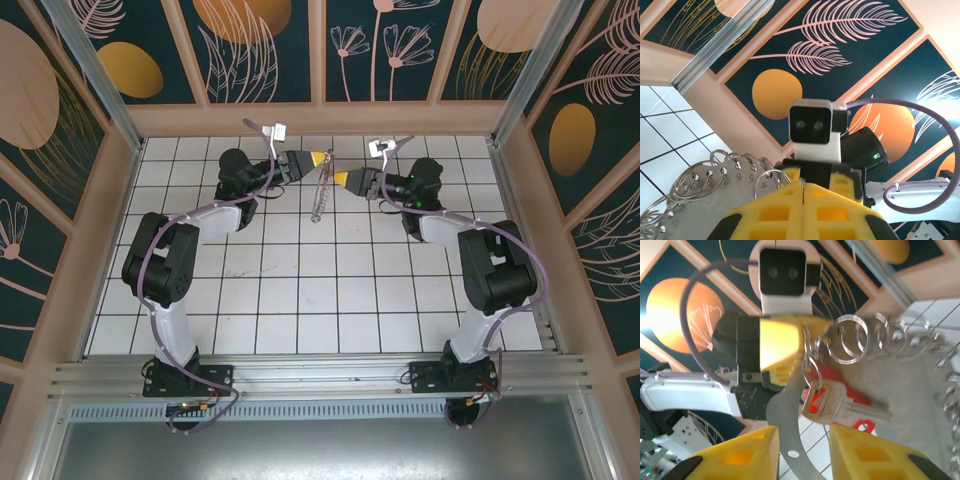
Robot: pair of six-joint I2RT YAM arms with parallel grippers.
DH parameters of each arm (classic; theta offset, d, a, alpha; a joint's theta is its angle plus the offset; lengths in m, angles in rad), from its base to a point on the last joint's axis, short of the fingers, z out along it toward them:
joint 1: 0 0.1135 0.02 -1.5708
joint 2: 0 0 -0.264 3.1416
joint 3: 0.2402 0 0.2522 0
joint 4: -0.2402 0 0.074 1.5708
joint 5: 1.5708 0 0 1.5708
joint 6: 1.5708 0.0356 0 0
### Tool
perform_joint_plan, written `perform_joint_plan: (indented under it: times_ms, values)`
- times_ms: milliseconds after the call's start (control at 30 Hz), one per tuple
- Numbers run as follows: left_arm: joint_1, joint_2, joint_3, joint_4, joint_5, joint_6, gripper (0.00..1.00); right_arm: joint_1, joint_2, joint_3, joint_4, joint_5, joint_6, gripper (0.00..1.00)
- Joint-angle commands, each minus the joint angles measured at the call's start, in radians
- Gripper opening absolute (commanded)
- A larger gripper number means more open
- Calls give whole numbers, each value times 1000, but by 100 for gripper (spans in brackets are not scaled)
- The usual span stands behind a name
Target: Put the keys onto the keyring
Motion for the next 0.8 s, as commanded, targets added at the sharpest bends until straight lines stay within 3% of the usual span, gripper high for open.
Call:
perform_joint_plan:
  times_ms: [0,533,667,767]
  values:
    - [-9,-45,5,78,4,-13,0,-3,-37,13,43,18,-14,41]
    - [-22,-59,10,76,7,-13,0,26,63,119,116,26,80,40]
    - [-23,-63,12,73,6,-11,0,26,53,93,122,26,77,33]
    - [-25,-62,12,73,4,-10,0,27,49,77,128,27,77,21]
